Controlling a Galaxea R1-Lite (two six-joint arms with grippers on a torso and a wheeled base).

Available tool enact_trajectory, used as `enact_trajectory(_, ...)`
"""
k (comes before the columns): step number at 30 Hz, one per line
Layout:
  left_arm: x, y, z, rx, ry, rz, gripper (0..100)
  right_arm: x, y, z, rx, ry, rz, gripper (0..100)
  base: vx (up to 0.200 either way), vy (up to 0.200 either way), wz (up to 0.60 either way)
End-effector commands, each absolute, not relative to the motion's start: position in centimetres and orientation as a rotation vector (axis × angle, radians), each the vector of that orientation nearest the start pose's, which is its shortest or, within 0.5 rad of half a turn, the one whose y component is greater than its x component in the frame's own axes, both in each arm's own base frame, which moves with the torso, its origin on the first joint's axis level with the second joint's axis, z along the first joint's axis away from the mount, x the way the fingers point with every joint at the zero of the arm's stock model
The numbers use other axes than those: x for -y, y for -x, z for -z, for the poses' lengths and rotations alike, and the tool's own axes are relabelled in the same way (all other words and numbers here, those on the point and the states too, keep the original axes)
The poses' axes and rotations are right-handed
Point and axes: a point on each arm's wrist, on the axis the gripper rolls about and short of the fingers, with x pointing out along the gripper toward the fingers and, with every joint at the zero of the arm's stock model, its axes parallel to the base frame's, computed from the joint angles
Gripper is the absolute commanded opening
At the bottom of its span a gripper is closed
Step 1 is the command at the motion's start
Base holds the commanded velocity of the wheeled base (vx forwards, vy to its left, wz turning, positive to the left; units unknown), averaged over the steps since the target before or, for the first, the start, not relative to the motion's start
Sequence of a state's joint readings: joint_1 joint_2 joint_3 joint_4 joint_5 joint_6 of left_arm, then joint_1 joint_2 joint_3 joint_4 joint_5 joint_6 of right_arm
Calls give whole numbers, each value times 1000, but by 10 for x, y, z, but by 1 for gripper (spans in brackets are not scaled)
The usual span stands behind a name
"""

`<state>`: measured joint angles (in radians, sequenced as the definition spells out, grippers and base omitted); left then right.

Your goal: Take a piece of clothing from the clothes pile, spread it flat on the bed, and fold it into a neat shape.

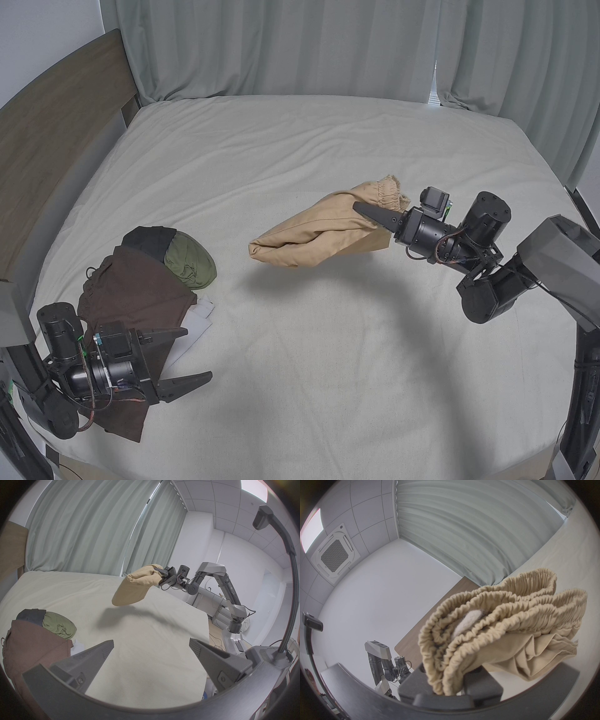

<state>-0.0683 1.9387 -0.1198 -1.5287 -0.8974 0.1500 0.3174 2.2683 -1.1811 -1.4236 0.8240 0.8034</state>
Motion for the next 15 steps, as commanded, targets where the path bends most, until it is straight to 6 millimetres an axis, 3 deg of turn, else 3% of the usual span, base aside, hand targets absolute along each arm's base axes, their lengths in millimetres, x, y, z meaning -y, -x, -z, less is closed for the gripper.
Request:
enact_trajectory(1, 33, -226, -63, -213, -12, 977, 100, -154, -424, -123, -147, -639, -1189, 0, 0, 0, 0)
enact_trajectory(15, 34, -226, -63, -213, -12, 982, 100, -158, -461, -124, -132, -639, -1172, 0, 0, 0, 0)
